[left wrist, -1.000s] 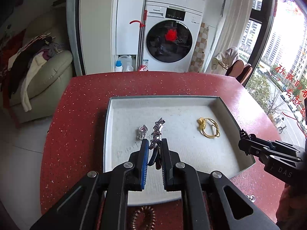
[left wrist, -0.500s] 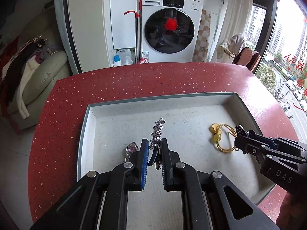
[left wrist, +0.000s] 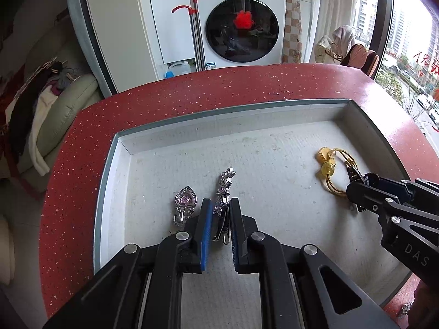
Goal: Organize jewelry
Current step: 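Open the right tool to release the black clip while the left tool releases the star clip, then grasp the white bunny-ear hair clip with the left tool while the right tool moves toward the green bangle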
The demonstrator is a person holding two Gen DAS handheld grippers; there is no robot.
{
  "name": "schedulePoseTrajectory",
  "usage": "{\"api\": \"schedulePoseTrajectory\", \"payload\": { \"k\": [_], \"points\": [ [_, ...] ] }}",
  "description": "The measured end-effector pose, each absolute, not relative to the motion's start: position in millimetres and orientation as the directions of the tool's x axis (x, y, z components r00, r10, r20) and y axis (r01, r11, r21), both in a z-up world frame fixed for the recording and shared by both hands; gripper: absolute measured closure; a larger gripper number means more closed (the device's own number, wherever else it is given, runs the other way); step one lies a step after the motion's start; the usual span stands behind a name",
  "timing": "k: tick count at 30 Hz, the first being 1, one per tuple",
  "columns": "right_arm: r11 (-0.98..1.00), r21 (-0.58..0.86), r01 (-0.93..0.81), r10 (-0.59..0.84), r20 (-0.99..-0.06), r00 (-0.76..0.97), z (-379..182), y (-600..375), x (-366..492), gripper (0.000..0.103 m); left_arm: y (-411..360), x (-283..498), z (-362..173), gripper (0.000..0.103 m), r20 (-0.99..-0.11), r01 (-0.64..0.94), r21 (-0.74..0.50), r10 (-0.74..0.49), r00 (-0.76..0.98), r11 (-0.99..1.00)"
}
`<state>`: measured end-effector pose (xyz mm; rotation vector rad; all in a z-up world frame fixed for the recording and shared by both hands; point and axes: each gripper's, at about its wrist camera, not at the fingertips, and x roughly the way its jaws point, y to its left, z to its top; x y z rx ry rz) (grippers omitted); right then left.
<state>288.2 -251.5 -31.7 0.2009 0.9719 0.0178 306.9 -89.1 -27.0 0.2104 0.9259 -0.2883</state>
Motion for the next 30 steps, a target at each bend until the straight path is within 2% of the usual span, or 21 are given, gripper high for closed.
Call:
{"api": "schedulePoseTrajectory", "payload": {
  "k": [7, 18, 19, 20, 22, 27, 30],
  "points": [
    [0.972, 0.218, 0.082, 0.128, -0.795, 0.592, -21, -252, 281, 0.040, -87, 304, -23, 0.072, -0.807, 0.319, 0.049, -0.151, 0.570, 0.947],
    [0.956, 0.266, 0.123, 0.123, -0.744, 0.657, 6, -262, 260, 0.037, -79, 304, -18, 0.070, -0.798, 0.317, 0.022, -0.174, 0.576, 0.948],
    [0.955, 0.270, 0.125, 0.123, -0.741, 0.661, 7, -262, 257, 0.037, -78, 304, -17, 0.041, -0.798, 0.316, 0.023, -0.173, 0.578, 0.948],
    [0.954, 0.272, 0.123, 0.124, -0.737, 0.664, 9, -262, 254, 0.037, -77, 304, -17, 0.000, -0.796, 0.313, 0.020, -0.175, 0.580, 0.950],
    [0.955, 0.269, 0.121, 0.123, -0.734, 0.668, 11, -261, 251, 0.037, -72, 298, -9, 0.000, -0.759, 0.286, 0.017, -0.174, 0.627, 0.958],
    [0.953, 0.281, 0.110, 0.137, -0.729, 0.670, 17, -260, 241, 0.036, -72, 293, 7, 0.000, -0.748, 0.297, 0.025, -0.179, 0.640, 0.955],
    [0.951, 0.293, 0.100, 0.151, -0.722, 0.675, 20, -259, 231, 0.024, -68, 284, 18, 0.000, -0.727, 0.296, 0.026, -0.186, 0.662, 0.955]
  ]
}}
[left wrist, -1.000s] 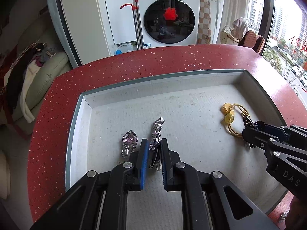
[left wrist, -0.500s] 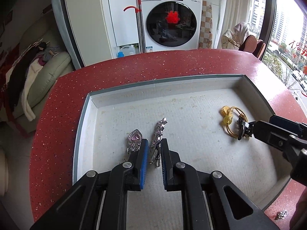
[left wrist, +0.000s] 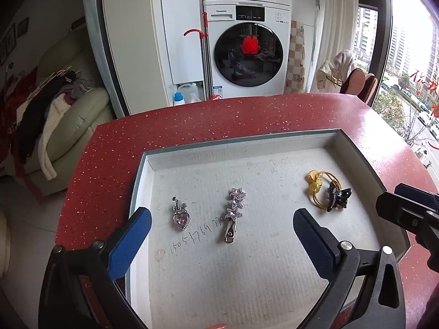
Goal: Organize jewelry
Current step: 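Grasp the white bunny-ear hair clip with the left tool while the right tool moves toward the green bangle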
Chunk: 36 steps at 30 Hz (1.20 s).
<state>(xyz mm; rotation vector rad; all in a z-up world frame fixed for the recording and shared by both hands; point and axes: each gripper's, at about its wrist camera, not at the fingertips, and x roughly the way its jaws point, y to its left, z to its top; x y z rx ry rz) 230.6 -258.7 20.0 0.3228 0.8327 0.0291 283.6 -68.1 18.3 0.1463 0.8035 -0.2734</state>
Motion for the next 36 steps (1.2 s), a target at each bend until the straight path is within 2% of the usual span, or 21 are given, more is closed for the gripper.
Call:
{"api": "schedulePoseTrajectory", "payload": {
  "k": [4, 10, 17, 30, 36],
  "points": [
    [0.947, 0.307, 0.089, 0.160, -0.696, 0.700, 28, -258, 210, 0.017, -63, 267, 30, 0.000, -0.711, 0.304, 0.019, -0.201, 0.674, 0.952],
    [0.924, 0.377, 0.068, 0.211, -0.651, 0.730, 34, -256, 176, 0.015, -43, 236, 36, 0.000, -0.729, 0.357, -0.058, -0.284, 0.622, 0.932],
    [0.920, 0.386, 0.065, 0.200, -0.605, 0.771, 41, -247, 136, 0.015, -22, 186, 35, 0.000, -0.713, 0.340, 0.033, -0.216, 0.667, 0.940],
    [0.932, 0.352, 0.081, 0.215, -0.722, 0.658, 20, -234, 90, 0.015, 23, 138, 8, 0.000, -0.757, 0.314, -0.002, -0.206, 0.619, 0.950],
    [0.952, 0.286, 0.109, 0.168, -0.786, 0.595, -6, -228, 62, 0.015, 20, 121, -7, 0.000, -0.767, 0.339, 0.065, -0.171, 0.619, 0.938]
  ]
}}
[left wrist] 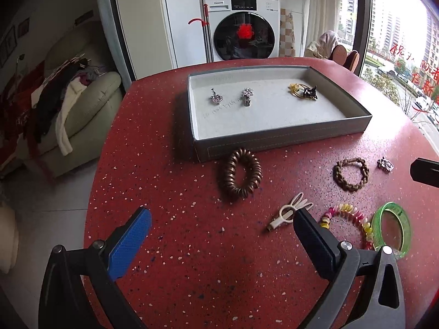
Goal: Organize jewelry
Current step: 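Grasp the white bunny-ear hair clip with the left tool while the right tool moves toward the green bangle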
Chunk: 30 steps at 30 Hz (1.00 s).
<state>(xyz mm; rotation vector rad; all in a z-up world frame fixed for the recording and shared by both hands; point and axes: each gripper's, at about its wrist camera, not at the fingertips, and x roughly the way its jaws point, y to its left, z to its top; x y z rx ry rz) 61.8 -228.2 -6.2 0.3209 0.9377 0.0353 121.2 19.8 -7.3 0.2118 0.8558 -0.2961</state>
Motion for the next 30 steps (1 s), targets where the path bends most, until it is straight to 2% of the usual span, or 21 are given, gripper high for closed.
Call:
{"api": "schedulePoseTrajectory", "payload": {
  "k": [9, 21, 22, 23, 30],
  "points": [
    [0.962, 0.229, 0.146, 0.111, -0.821, 0.560, -24, -228, 35, 0.015, 4, 118, -18, 0.000, -0.777, 0.393, 0.091, -0.182, 0.603, 0.915],
    [0.976, 0.166, 0.140, 0.068, -0.847, 0.527, -38, -217, 41, 0.015, -15, 117, -27, 0.000, -0.792, 0.446, 0.120, -0.186, 0.582, 0.887],
    [0.978, 0.155, 0.137, 0.060, -0.848, 0.527, -38, -216, 41, 0.015, -17, 117, -28, 0.007, -0.795, 0.453, 0.123, -0.186, 0.578, 0.883],
    [0.980, 0.148, 0.134, 0.056, -0.848, 0.527, -39, -214, 41, 0.015, -19, 118, -30, 0.010, -0.804, 0.461, 0.122, -0.185, 0.565, 0.879],
    [0.994, 0.062, 0.095, 0.004, -0.854, 0.521, -41, -205, 39, 0.017, -20, 117, -30, 0.011, -0.799, 0.465, 0.119, -0.193, 0.569, 0.877]
  ]
}}
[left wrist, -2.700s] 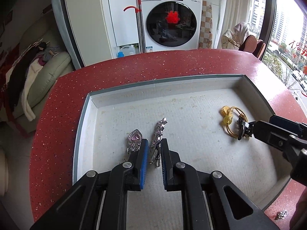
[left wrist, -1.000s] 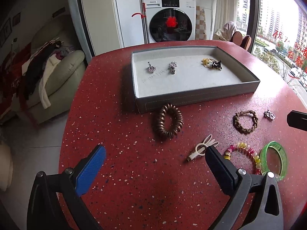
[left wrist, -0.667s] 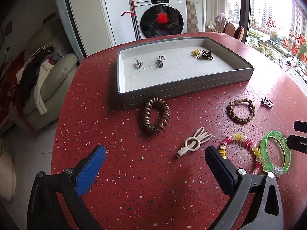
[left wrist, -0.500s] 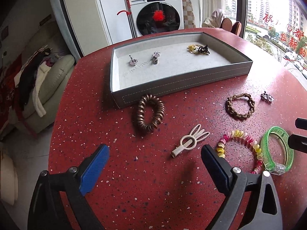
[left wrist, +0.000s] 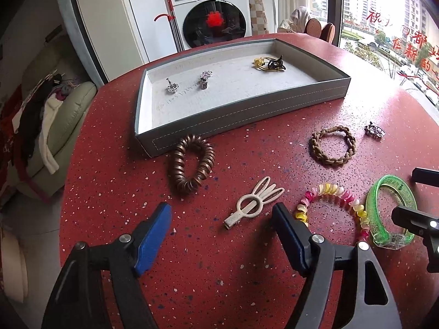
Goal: Organize jewelry
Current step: 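Grasp the white bunny-ear hair clip with the left tool while the right tool moves toward the green bangle, then carry the bunny-ear clip with the left tool while the right tool carries the green bangle over the tray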
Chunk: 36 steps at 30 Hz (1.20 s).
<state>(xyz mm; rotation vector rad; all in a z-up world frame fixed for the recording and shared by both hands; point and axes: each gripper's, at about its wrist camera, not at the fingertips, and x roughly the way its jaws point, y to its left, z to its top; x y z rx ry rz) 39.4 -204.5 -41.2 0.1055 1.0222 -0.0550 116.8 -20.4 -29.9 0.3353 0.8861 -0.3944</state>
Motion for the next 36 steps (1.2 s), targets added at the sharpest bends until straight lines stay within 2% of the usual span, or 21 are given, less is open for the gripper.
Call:
{"api": "schedulePoseTrajectory", "payload": {
  "k": [1, 4, 6, 9, 11, 13, 14, 15, 16, 19, 36],
  "points": [
    [0.995, 0.045, 0.087, -0.007, -0.855, 0.519, -42, -203, 39, 0.019, -21, 117, -30, 0.012, -0.799, 0.465, 0.122, -0.191, 0.570, 0.877],
    [0.998, 0.014, 0.067, -0.023, -0.854, 0.519, -42, -199, 40, 0.025, -23, 115, -29, 0.022, -0.804, 0.486, 0.104, -0.214, 0.555, 0.868],
    [0.998, 0.014, 0.061, -0.020, -0.855, 0.519, -41, -200, 40, 0.030, -25, 113, -29, 0.024, -0.800, 0.492, 0.120, -0.209, 0.562, 0.862],
    [0.998, 0.013, 0.055, -0.017, -0.854, 0.520, -39, -203, 39, 0.037, -28, 111, -28, 0.035, -0.804, 0.511, 0.110, -0.226, 0.550, 0.853],
    [0.998, 0.015, 0.053, -0.015, -0.854, 0.520, -38, -204, 38, 0.045, -30, 109, -28, 0.053, -0.811, 0.532, 0.086, -0.252, 0.529, 0.842],
    [0.999, 0.016, 0.049, -0.012, -0.853, 0.522, -37, -205, 37, 0.059, -34, 108, -28, 0.059, -0.811, 0.542, 0.094, -0.252, 0.528, 0.835],
    [0.999, 0.015, 0.050, -0.013, -0.852, 0.523, -37, -205, 37, 0.062, -36, 107, -28, 0.072, -0.810, 0.545, 0.099, -0.251, 0.530, 0.832],
    [0.999, 0.022, 0.047, -0.006, -0.850, 0.527, -36, -206, 36, 0.072, -37, 106, -29, 0.076, -0.813, 0.548, 0.099, -0.250, 0.526, 0.831],
    [0.999, 0.026, 0.046, -0.002, -0.849, 0.529, -36, -206, 36, 0.082, -37, 105, -28, 0.076, -0.811, 0.545, 0.100, -0.249, 0.529, 0.832],
    [0.997, 0.042, 0.057, 0.005, -0.844, 0.537, -36, -208, 34, 0.095, -34, 106, -28, 0.076, -0.813, 0.533, 0.083, -0.252, 0.524, 0.842],
    [0.974, 0.204, 0.094, 0.114, -0.809, 0.577, -20, -229, 36, 0.095, -10, 102, 0, 0.076, -0.775, 0.467, -0.031, -0.316, 0.547, 0.884]
  ]
}}
